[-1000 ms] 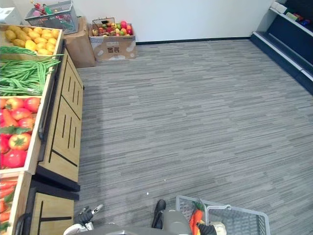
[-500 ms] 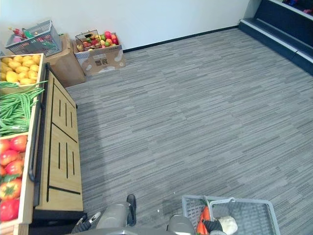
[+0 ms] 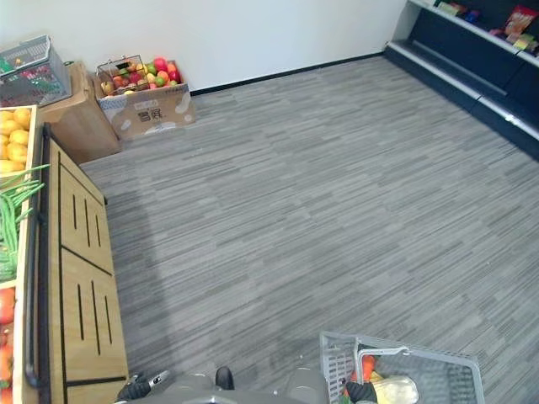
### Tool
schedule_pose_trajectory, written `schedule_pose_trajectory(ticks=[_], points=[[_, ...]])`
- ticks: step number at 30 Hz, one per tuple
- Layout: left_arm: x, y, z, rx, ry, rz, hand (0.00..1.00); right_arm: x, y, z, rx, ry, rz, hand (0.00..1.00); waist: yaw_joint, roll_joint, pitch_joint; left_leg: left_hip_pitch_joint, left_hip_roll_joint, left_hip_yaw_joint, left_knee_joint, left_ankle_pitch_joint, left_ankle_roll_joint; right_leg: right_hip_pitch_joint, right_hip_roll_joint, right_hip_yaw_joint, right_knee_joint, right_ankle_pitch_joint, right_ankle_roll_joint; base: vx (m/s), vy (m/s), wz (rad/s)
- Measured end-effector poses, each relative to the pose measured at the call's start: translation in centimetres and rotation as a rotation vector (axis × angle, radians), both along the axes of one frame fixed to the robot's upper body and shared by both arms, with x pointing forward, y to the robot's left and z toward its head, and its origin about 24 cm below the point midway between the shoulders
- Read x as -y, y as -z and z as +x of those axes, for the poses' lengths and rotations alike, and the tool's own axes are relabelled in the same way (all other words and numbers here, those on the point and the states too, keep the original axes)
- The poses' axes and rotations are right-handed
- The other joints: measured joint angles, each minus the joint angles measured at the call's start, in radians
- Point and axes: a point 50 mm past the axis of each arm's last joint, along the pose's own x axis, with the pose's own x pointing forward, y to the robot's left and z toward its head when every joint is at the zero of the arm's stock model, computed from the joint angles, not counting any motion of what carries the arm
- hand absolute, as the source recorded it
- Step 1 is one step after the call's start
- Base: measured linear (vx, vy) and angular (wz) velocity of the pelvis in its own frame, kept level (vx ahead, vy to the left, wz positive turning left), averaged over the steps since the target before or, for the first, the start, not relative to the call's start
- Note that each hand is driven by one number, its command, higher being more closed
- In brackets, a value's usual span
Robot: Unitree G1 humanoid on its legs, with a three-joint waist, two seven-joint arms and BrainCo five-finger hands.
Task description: Pick vegetable in the basket
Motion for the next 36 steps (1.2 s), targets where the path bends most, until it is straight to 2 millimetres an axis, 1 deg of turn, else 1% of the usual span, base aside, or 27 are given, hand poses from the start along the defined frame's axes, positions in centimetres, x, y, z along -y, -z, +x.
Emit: schedule_pose_trajectory(ticks=[1,2,3,4,5,6,7,8,9,10,11,12,13,14,15,17,20,21,22,24,27,29,33,35,36], points=[[0.1,0.0,0.3,0.007,0.002,-0.001,0.00,-0.3,0.0,0.3,0.003,-0.003,0.009,1.00,0.002,0.006,-0.003,0.008,0.017,-0.016,0.004,0.000,0.001,-0.011,0.012,-0.044,-0.002,-0.064,0.010,0.22,-0.100,0.18],[0.2,0.0,0.6,0.012,-0.001,-0.008,0.00,-0.4,0.0,0.4,0.006,-0.005,0.012,1.00,0.001,0.014,-0.002,0.009,0.031,-0.031,0.007,0.000,0.000,-0.016,0.026,-0.068,-0.015,-0.090,0.007,0.21,-0.160,0.32],[0.6,-0.1,1.1,0.031,-0.011,-0.024,0.00,-0.2,0.0,0.7,0.013,-0.012,0.011,1.00,-0.005,0.023,0.000,0.010,0.062,-0.062,0.020,-0.001,-0.003,-0.023,0.063,-0.098,-0.070,-0.110,-0.004,0.17,-0.200,0.43],[0.6,-0.1,1.1,0.037,-0.012,-0.027,0.00,-0.3,0.0,0.7,0.013,-0.011,0.010,1.00,-0.007,0.033,0.008,0.008,0.077,-0.084,0.033,0.000,-0.013,-0.022,0.083,-0.105,-0.151,-0.106,0.001,0.17,-0.263,0.65],[0.0,-0.3,1.1,0.041,-0.017,-0.014,0.00,-0.6,0.0,0.5,0.009,-0.015,0.014,1.00,-0.007,-0.004,0.001,-0.006,0.073,-0.116,0.055,-0.010,-0.041,-0.012,0.089,-0.084,-0.338,-0.031,0.017,0.11,-0.243,0.60],[-0.6,-0.5,1.2,0.052,-0.020,0.002,0.00,-1.0,0.1,0.5,0.009,-0.014,0.025,1.00,-0.006,-0.037,0.001,-0.009,0.055,-0.134,0.062,-0.022,-0.061,-0.010,0.083,-0.053,-0.403,0.062,0.025,0.10,-0.300,0.70],[-0.9,-0.6,1.7,0.060,-0.026,0.010,0.00,-1.3,0.2,0.5,0.005,-0.008,0.031,1.00,-0.006,-0.037,0.013,-0.014,0.058,-0.165,0.068,-0.047,-0.093,0.011,0.094,-0.039,-0.409,0.012,0.034,0.07,-0.316,0.50],[0.0,-0.4,1.4,0.063,-0.053,-0.019,0.00,-0.8,0.1,0.8,0.017,-0.009,0.018,1.00,0.003,-0.011,0.012,-0.036,0.102,-0.197,0.081,-0.052,-0.101,0.013,0.135,-0.023,-0.412,0.018,0.032,0.08,-0.297,0.49],[0.2,-0.4,1.5,0.068,-0.072,-0.031,0.00,-0.8,0.0,0.9,0.026,-0.010,0.016,1.00,0.004,-0.001,0.015,-0.042,0.118,-0.215,0.088,-0.059,-0.116,0.013,0.154,-0.002,-0.405,0.018,0.031,0.07,-0.191,0.53],[0.1,-0.3,1.3,0.071,-0.112,-0.039,0.00,-0.8,0.0,0.7,0.021,-0.006,0.018,1.00,0.006,0.009,0.015,-0.051,0.136,-0.254,0.091,-0.060,-0.130,0.016,0.189,0.058,-0.391,0.016,0.030,0.08,-0.117,0.81],[0.1,-0.3,1.2,0.071,-0.123,-0.041,0.00,-0.9,0.1,0.4,0.010,0.001,0.021,1.00,0.006,0.010,0.014,-0.060,0.150,-0.296,0.091,-0.052,-0.145,0.033,0.208,0.063,-0.398,0.002,0.016,0.08,-0.167,0.88],[0.1,-0.3,1.0,0.072,-0.145,-0.049,0.00,-1.1,0.2,0.1,0.001,0.003,0.027,1.00,0.010,0.000,0.013,-0.065,0.154,-0.315,0.092,-0.047,-0.160,0.050,0.212,0.047,-0.415,-0.020,0.011,0.04,-0.177,0.73],[0.1,-0.2,0.8,0.073,-0.182,-0.057,0.00,-1.3,0.3,0.0,-0.005,-0.001,0.032,1.00,0.018,-0.008,0.009,-0.076,0.156,-0.328,0.096,-0.043,-0.173,0.060,0.213,0.030,-0.436,-0.050,-0.002,0.01,-0.241,0.58],[0.3,-0.1,0.6,0.074,-0.221,-0.068,0.00,-1.2,0.3,0.1,-0.009,-0.011,0.030,1.00,0.021,-0.004,0.007,-0.079,0.166,-0.351,0.095,-0.036,-0.182,0.072,0.221,0.000,-0.443,-0.053,-0.006,-0.01,-0.148,0.50],[0.3,-0.1,0.5,0.075,-0.235,-0.071,0.00,-1.2,0.3,0.0,-0.013,-0.017,0.030,1.00,0.024,-0.003,0.006,-0.081,0.169,-0.360,0.094,-0.032,-0.184,0.077,0.223,-0.011,-0.442,-0.057,-0.012,-0.02,-0.166,0.56],[0.5,-0.1,0.3,0.074,-0.238,-0.077,0.00,-1.0,0.3,-0.2,-0.034,-0.027,0.028,1.00,0.038,0.002,0.003,-0.081,0.172,-0.384,0.091,-0.016,-0.189,0.098,0.226,-0.042,-0.448,-0.071,-0.013,-0.02,-0.091,0.44],[0.6,0.1,-0.1,0.062,-0.260,-0.086,0.00,-0.7,0.3,-0.2,-0.049,-0.042,0.027,1.00,0.043,0.011,-0.009,-0.091,0.167,-0.385,0.089,-0.001,-0.189,0.112,0.221,-0.064,-0.475,-0.066,-0.006,-0.01,0.003,0.29],[0.6,0.1,-0.3,0.056,-0.262,-0.088,0.00,-0.7,0.3,-0.3,-0.053,-0.045,0.033,1.00,0.042,0.013,-0.010,-0.091,0.160,-0.376,0.087,0.014,-0.185,0.130,0.211,-0.080,-0.493,-0.062,0.001,0.03,0.054,0.50],[0.6,0.2,-0.4,0.049,-0.251,-0.087,0.00,-0.7,0.4,-0.6,-0.063,-0.043,0.039,1.00,0.034,0.013,-0.010,-0.092,0.153,-0.349,0.077,0.031,-0.176,0.154,0.199,-0.106,-0.516,-0.056,0.010,0.04,0.066,0.60],[0.6,0.2,-0.4,0.041,-0.235,-0.082,0.00,-0.7,0.5,-1.1,-0.077,-0.038,0.041,1.00,0.032,0.010,-0.018,-0.090,0.142,-0.322,0.045,0.060,-0.166,0.174,0.182,-0.136,-0.548,-0.045,0.022,0.03,0.073,0.55],[0.6,0.2,-0.6,0.016,-0.230,-0.058,0.00,-0.8,0.5,-1.3,-0.086,-0.038,0.050,1.00,0.031,0.012,-0.032,-0.082,0.126,-0.323,-0.016,0.097,-0.159,0.187,0.169,-0.164,-0.597,-0.016,0.027,0.07,0.057,0.29],[0.7,0.4,-1.0,-0.013,-0.227,-0.044,0.00,-0.8,0.6,-1.4,-0.090,-0.035,0.058,1.00,0.031,0.012,-0.033,-0.061,0.118,-0.322,-0.042,0.110,-0.158,0.212,0.165,-0.171,-0.619,-0.002,0.029,0.08,0.039,0.14],[0.6,0.4,-1.1,-0.045,-0.200,-0.001,0.00,-0.9,0.6,-1.4,-0.080,-0.030,0.061,1.00,0.024,0.014,-0.036,-0.036,0.113,-0.320,-0.084,0.127,-0.162,0.227,0.166,-0.174,-0.628,-0.001,0.031,0.02,0.010,0.03],[0.6,0.4,-1.3,-0.068,-0.196,0.021,0.00,-0.9,0.6,-1.3,-0.074,-0.031,0.061,1.00,0.009,0.016,-0.038,-0.020,0.116,-0.320,-0.116,0.146,-0.162,0.227,0.168,-0.181,-0.631,0.000,0.031,0.03,-0.006,0.06],[0.6,0.5,-1.4,-0.072,-0.195,0.023,0.00,-0.9,0.6,-1.3,-0.075,-0.030,0.062,1.00,0.008,0.017,-0.039,-0.017,0.117,-0.320,-0.122,0.149,-0.163,0.227,0.169,-0.182,-0.631,0.000,0.031,0.02,-0.005,0.04]])
